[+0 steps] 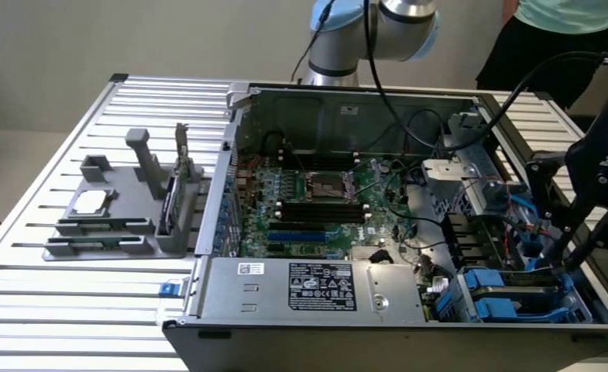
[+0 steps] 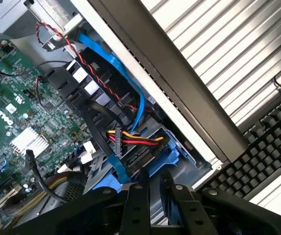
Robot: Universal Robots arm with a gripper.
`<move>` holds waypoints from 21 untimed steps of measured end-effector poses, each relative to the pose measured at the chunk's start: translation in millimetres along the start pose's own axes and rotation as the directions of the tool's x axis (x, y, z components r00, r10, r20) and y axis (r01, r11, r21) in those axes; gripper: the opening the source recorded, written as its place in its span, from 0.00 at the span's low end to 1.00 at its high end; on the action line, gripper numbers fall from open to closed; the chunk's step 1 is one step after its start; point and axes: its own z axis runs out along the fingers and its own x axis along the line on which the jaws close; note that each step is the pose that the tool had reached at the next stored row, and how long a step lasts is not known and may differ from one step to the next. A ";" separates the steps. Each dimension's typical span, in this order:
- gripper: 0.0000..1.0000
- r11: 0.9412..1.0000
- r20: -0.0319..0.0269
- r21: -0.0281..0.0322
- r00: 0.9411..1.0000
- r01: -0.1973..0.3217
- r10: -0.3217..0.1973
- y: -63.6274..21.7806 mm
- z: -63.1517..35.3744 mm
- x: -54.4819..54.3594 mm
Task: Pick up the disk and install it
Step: 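Insert the first disk wire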
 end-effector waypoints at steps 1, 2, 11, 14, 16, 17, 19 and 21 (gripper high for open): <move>0.24 1.000 -0.004 -0.003 1.000 -0.007 0.007 0.0 0.1 0.0; 0.24 1.000 -0.008 -0.007 1.000 -0.014 0.014 0.0 0.1 0.0; 0.24 0.995 -0.041 -0.024 0.995 -0.096 0.095 0.0 0.0 0.0; 0.24 0.993 -0.044 -0.024 0.993 -0.114 0.113 0.4 0.0 -0.5; 0.24 0.993 -0.046 -0.025 0.992 -0.117 0.116 1.7 0.2 -2.3; 0.24 0.993 -0.046 -0.025 0.992 -0.117 0.115 2.8 0.2 -4.1; 0.24 0.993 -0.048 -0.026 0.992 -0.117 0.115 4.1 0.6 -8.2; 0.24 0.993 -0.050 -0.025 0.992 -0.117 0.115 5.5 1.3 -14.0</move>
